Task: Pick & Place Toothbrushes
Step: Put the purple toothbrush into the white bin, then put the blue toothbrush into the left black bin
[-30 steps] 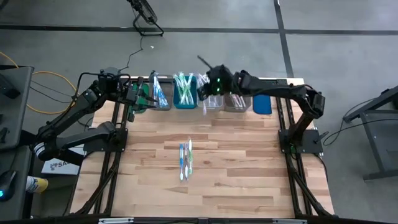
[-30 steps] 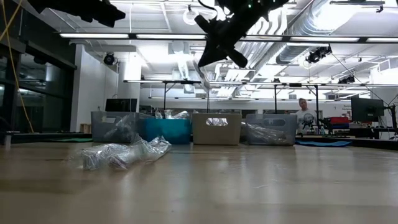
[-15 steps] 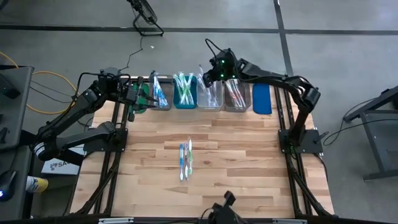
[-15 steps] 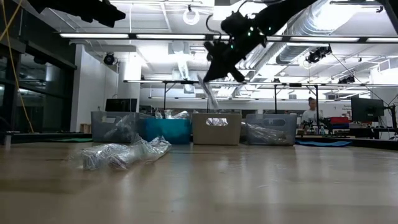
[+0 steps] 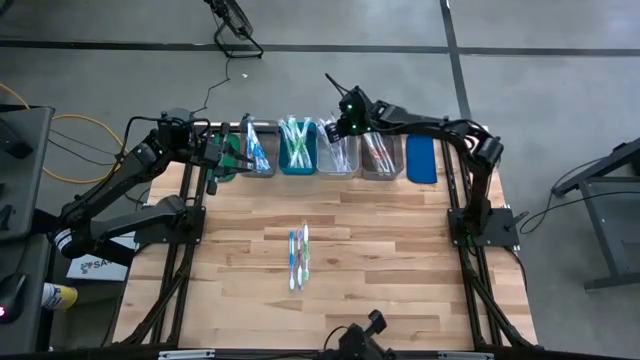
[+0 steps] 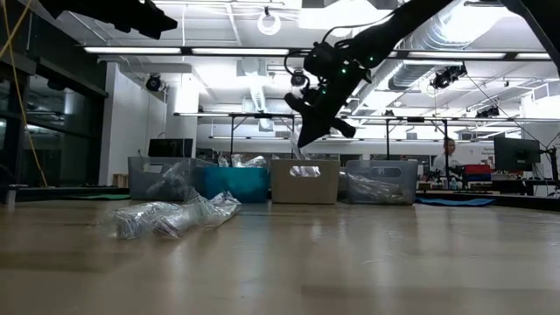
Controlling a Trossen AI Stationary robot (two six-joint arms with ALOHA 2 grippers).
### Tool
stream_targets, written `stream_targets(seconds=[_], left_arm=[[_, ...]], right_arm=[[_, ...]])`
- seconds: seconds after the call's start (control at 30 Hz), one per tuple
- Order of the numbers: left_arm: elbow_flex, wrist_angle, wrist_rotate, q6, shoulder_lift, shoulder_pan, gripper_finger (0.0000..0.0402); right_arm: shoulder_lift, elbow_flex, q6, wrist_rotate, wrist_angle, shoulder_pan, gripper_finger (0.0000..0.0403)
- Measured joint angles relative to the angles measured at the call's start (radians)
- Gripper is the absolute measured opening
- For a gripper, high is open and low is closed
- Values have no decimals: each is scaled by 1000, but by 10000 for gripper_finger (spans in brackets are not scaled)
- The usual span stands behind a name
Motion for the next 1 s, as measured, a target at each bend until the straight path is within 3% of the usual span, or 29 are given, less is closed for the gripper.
stream_targets(seconds=[0.17, 0.3, 0.7, 1.0], left_arm=[[0, 0, -1, 0, 0, 0, 95], [0, 0, -1, 1, 0, 0, 95], [0, 0, 0, 3, 0, 0, 95], [0, -38, 3, 3, 0, 0, 95]], right_arm=[[1, 0, 85, 18, -48, 21, 2], [10, 0, 130, 113, -63, 43, 2], [9, 0, 267, 35, -64, 46, 8], [0, 0, 405, 46, -71, 46, 131]])
